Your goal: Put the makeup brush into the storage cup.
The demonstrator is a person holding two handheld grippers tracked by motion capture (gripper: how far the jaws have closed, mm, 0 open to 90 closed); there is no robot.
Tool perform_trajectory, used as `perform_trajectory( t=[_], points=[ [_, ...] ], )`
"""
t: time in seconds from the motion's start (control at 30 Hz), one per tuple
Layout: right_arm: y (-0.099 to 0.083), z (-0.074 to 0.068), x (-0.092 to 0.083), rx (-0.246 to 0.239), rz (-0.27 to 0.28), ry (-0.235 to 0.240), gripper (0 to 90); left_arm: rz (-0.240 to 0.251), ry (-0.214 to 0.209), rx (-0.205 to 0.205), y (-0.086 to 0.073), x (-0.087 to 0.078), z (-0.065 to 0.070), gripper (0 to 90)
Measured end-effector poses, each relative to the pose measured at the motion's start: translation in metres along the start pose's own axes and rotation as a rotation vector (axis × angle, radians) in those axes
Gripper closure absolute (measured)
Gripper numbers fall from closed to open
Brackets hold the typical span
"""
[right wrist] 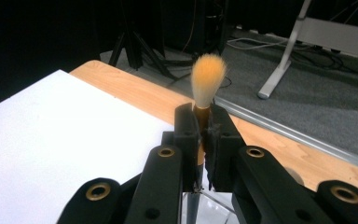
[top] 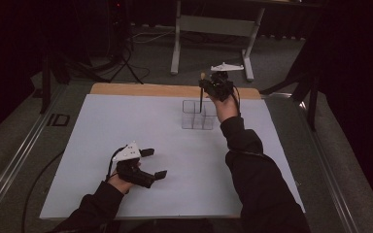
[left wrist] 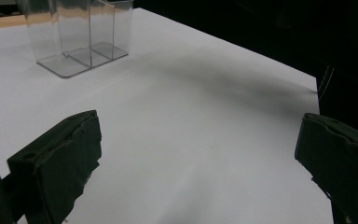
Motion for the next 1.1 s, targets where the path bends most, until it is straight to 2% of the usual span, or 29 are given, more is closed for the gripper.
perform_trajectory(
  t=[0.7, 0.73, 0.8, 0.83, 0.87, 1.1],
  points=[
    [-0.031, 0.002, 0.011, 0.05, -0.077, 0.007, 83.3, -0.002, -0.004, -0.002, 0.0, 0.001, 0.0, 0.6],
    [-0.032, 0.002, 0.012, 0.047, -0.086, 0.011, 77.9, -0.001, -0.007, -0.005, 0.0, 0.001, 0.0, 0.6],
    [-0.035, 0.003, 0.014, 0.061, -0.117, 0.007, 54.9, 0.0, -0.007, -0.006, 0.0, 0.001, 0.0, 0.6],
    [-0.035, 0.003, 0.014, 0.061, -0.117, 0.007, 54.9, 0.001, -0.007, -0.006, 0.0, 0.001, 0.0, 0.6],
    [-0.034, 0.004, 0.013, 0.055, -0.117, -0.004, 47.0, -0.002, -0.005, -0.004, 0.0, 0.001, 0.0, 0.6],
    [-0.032, 0.003, 0.008, 0.071, -0.105, 0.002, 34.7, -0.004, -0.005, -0.007, 0.0, 0.001, 0.0, 0.6]
  ],
)
Point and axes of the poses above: each handheld gripper's, and its own axes: x roughly forward along the jaws, y roughly out of its top, z roughly to its right, the point moved 6 cm from there along x, roughly forward along the jaws, and after that the axes turned 4 degrees about z, right-handed, at the moved point
